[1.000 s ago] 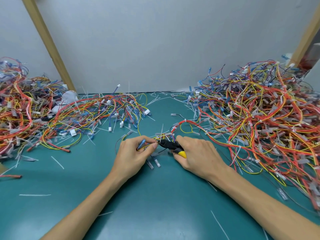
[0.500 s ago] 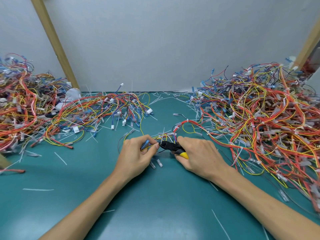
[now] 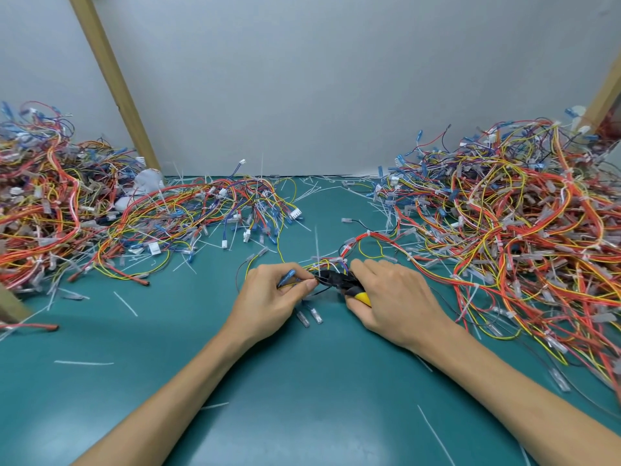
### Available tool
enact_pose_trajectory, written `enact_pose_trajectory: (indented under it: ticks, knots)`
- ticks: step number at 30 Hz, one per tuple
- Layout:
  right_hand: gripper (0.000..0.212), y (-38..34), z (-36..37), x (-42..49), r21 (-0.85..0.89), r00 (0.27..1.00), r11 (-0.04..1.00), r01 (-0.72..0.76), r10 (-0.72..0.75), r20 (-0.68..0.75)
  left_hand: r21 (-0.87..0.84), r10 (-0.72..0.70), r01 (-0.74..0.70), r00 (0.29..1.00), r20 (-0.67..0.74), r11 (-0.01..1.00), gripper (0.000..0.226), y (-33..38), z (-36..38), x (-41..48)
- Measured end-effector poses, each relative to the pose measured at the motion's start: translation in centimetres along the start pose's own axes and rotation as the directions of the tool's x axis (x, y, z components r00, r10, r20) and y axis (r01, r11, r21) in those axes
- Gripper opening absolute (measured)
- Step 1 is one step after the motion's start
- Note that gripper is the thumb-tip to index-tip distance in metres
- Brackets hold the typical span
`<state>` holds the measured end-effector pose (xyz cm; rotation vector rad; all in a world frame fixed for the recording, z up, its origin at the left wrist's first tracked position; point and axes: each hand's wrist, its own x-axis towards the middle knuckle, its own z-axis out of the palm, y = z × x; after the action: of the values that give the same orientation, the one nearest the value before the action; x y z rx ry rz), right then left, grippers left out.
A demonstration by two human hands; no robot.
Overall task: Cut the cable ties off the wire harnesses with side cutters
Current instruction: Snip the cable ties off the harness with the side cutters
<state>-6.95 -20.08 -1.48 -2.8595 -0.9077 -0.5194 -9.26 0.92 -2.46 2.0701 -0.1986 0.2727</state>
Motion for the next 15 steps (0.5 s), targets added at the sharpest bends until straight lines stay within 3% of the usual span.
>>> enact_pose_trajectory:
  ticks: [9, 15]
  knots:
    - [0.035, -0.28, -0.34, -0.01, -0.074, 1.000, 0.997, 0.020, -0.021, -0.015, -0.089, -0.016, 0.018, 0.999, 0.032, 0.996, 0.010, -0.35, -0.12, 0.13]
    - [0.027, -0.05, 0.09, -0.11, -0.011, 1.000, 1.000, 0.009, -0.009, 0.017, -0.065, -0.014, 0.015, 1.000, 0.013, 0.998, 0.011, -0.26, -0.12, 0.08]
